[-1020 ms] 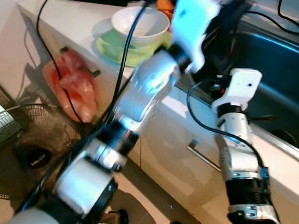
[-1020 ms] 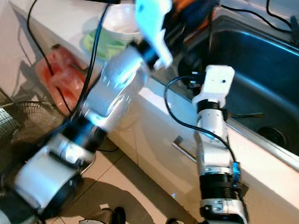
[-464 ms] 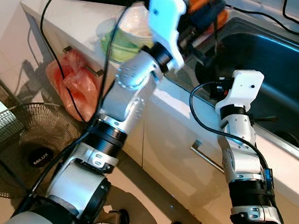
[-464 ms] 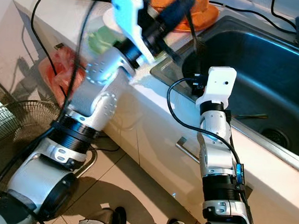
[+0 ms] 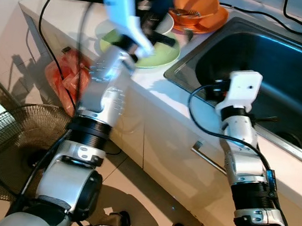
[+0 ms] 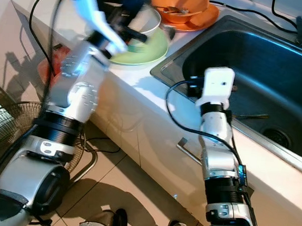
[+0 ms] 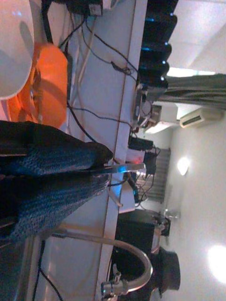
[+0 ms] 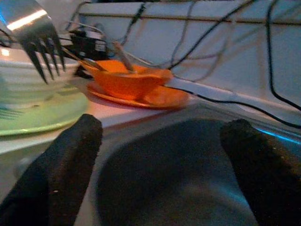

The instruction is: Kitchen organization

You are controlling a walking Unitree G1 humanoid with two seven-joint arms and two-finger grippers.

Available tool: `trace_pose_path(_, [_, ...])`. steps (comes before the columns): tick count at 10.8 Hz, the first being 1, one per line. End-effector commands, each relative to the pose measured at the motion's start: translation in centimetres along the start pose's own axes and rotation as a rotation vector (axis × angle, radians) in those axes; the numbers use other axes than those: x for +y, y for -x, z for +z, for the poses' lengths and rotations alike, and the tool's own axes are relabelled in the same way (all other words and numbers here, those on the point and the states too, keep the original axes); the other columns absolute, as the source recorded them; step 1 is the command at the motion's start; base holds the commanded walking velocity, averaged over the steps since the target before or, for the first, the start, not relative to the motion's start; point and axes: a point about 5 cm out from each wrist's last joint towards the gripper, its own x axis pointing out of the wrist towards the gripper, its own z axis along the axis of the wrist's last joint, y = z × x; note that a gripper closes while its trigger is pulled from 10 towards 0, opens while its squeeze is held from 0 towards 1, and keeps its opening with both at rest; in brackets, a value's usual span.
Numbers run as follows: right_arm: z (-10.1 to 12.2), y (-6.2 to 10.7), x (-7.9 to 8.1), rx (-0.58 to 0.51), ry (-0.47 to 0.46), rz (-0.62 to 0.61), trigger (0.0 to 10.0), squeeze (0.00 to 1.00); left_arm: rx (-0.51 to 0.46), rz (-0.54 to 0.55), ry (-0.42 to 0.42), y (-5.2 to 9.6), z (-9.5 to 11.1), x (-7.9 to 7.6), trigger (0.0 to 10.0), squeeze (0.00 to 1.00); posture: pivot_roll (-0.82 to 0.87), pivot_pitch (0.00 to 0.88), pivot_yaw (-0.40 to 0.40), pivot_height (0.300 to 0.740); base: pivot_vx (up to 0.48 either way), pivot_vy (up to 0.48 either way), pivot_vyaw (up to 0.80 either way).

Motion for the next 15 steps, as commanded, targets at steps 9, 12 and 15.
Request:
trace_pose_path(9, [3.1,0.5,1.7,-0.173,-0.05,0.143,10.0,0.0,0.081,-0.233,0.049,-1.5,-3.1,-4.5,10.0,0.0,-0.05,0.149,0.057,0.74,0.0,0.0,0.0])
trace_pose_path(12, [3.2,0.5,1.9,-0.175,-0.05,0.145,10.0,0.0,0.149,-0.325,0.08,-0.8,-4.9,-6.2,10.0,0.0,-0.05,0.151,0.059,0.74,0.0,0.0,0.0])
trace_pose_path(15, [3.0,0.5,2.1,-0.166,-0.057,0.143,10.0,0.0,0.177,-0.367,0.083,-0.3,-5.4,-6.6,10.0,0.0,-0.04,0.146,0.062,0.74,0.0,0.0,0.0])
